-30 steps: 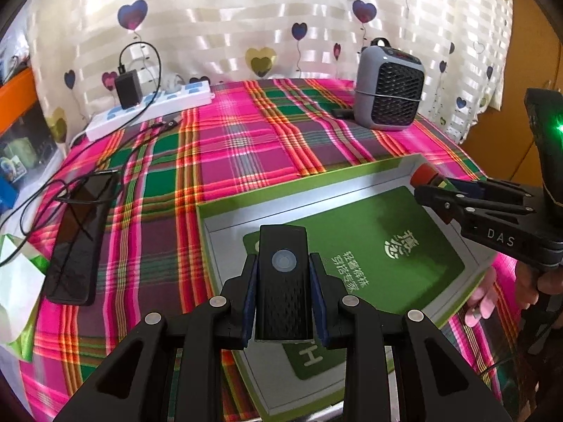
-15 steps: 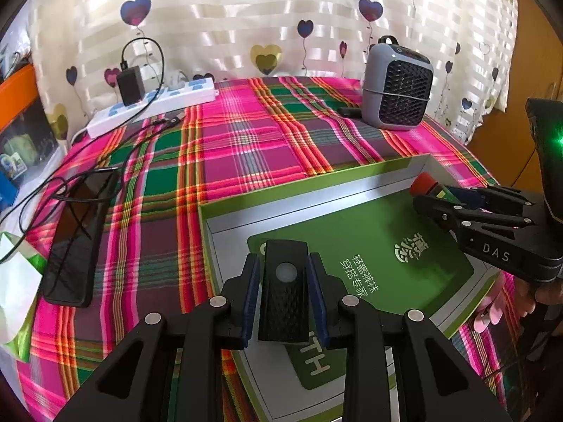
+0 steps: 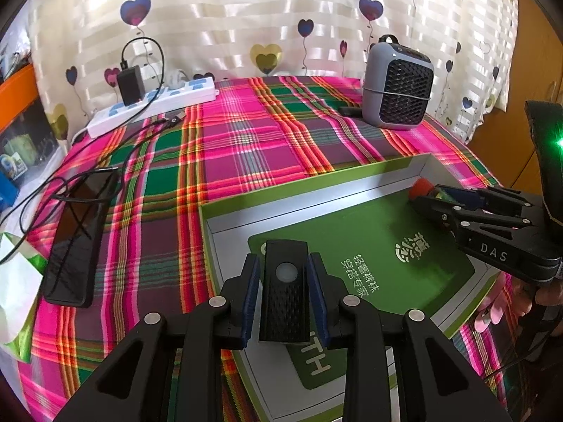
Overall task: Organize rigid objects
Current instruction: 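Carry the brown bottle into the green box and open the right gripper while the left carries the device, then lower the black device into the green box and open the left gripper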
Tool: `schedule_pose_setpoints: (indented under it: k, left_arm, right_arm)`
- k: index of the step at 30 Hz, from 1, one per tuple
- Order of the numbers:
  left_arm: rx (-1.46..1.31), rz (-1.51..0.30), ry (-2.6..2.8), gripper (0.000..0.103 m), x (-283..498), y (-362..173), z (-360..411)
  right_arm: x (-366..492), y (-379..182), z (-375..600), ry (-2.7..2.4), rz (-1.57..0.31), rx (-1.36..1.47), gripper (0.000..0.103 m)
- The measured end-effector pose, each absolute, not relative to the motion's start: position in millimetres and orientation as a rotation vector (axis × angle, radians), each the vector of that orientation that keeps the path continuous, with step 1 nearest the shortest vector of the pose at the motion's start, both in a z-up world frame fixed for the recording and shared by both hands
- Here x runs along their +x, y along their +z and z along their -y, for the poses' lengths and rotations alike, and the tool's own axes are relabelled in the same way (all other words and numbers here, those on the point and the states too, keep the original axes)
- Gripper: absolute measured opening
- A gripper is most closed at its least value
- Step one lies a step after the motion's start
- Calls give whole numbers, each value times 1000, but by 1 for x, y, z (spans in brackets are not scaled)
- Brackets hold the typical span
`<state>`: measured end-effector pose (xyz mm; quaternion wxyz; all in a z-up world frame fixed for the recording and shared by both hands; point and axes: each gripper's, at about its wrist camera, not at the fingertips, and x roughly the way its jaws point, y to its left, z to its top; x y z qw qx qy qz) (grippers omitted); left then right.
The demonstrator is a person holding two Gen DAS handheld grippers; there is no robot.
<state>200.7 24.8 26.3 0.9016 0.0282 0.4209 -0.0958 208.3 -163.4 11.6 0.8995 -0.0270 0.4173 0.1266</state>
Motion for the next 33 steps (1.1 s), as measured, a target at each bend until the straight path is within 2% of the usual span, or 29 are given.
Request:
schedule_pose_setpoints:
  k: [2,8,12,18,33]
  left_arm:
    - [62,-871,-191,33,201,26,-26]
    - [64,-877,-195,33,200,25,-26]
    - [63,-873,-198,34,198,26,-24]
    - [60,-851,-206,37,188,33,-22]
    - [46,-799,-210,38,147,54,-25]
  right_arm:
    - [208,12,164,265,-868,-61,33]
    - [206,14,164,262,-852,-58,34]
    - [203,15,164,263,-846,-56,43]
    - [197,18,165,264,-836,-47,44]
    - [164,34,170,267,-789,-9,44]
